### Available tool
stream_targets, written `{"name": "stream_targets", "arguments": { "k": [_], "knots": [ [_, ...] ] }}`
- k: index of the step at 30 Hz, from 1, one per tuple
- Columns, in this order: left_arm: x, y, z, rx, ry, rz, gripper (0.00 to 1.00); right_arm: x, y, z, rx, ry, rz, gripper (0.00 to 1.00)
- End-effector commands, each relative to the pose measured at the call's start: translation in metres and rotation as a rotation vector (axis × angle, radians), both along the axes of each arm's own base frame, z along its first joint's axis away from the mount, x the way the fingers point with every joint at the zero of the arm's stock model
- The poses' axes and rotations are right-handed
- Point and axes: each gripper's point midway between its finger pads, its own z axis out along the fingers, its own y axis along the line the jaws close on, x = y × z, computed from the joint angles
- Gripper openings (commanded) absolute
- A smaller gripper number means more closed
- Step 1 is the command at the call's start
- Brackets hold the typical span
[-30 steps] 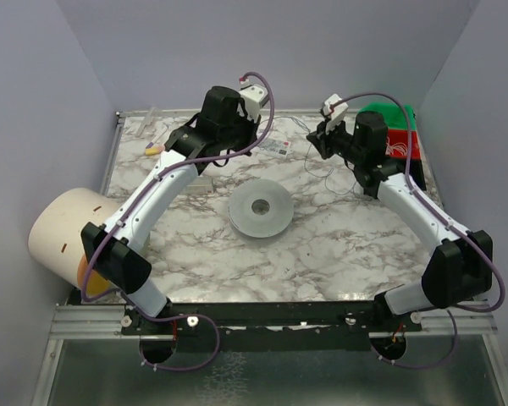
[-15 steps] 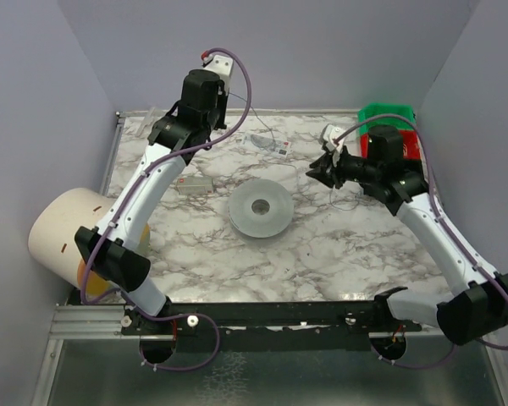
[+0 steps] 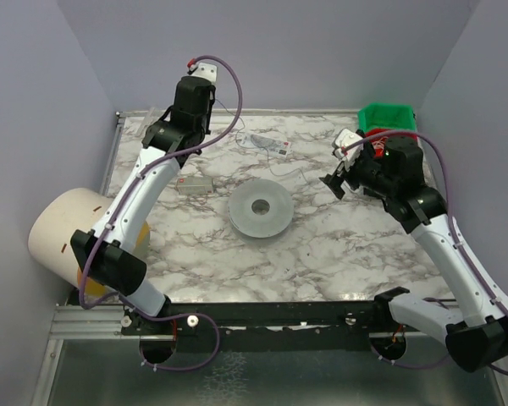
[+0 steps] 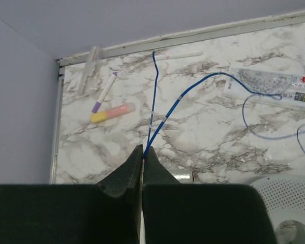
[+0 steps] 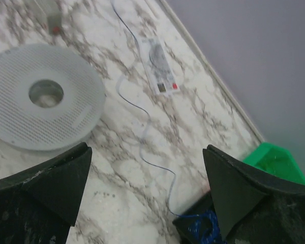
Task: Wrap the cables
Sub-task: Adjust the cable at the center of the board.
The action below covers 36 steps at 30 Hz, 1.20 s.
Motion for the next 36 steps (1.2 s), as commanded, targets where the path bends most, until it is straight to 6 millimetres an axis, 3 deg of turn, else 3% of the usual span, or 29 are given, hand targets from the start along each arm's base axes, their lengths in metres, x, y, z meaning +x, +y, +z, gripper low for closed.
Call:
{"name": "stream_targets", "arguments": {
  "k": [1, 5, 8, 12, 16, 22, 33, 36],
  "knots": [
    [-0.014, 0.033, 0.049, 0.005, -0.127, 0.090, 0.00, 0.015, -0.064, -0.081, -0.276, 0.161, -0.290, 0.97],
    [-0.017, 0.044, 0.046, 0.006, -0.141, 0.124, 0.00, 0.036, -0.117, -0.102, -0.248, 0.271, -0.572, 0.97],
    [-0.019, 0.044, 0.036, 0.005, -0.124, 0.117, 0.00, 0.050, -0.152, -0.107, -0.151, 0.332, -0.739, 0.96],
    [-0.024, 0.043, 0.029, 0.004, -0.111, 0.090, 0.00, 0.066, -0.202, -0.113, -0.011, 0.385, -0.885, 0.95],
    [-0.029, 0.044, 0.026, -0.003, -0.116, 0.083, 0.00, 0.085, -0.236, -0.136, 0.036, 0.444, -0.978, 0.94],
    [-0.031, 0.040, 0.024, -0.029, -0.117, 0.059, 0.00, 0.108, -0.255, -0.165, 0.122, 0.557, -0.998, 0.87],
    [-0.030, 0.034, 0.021, -0.050, -0.110, 0.035, 0.00, 0.123, -0.245, -0.206, 0.152, 0.711, -0.957, 0.57],
    [-0.028, 0.034, 0.019, -0.044, -0.105, 0.040, 0.00, 0.124, -0.244, -0.214, 0.149, 0.741, -0.951, 0.55]
  ]
}}
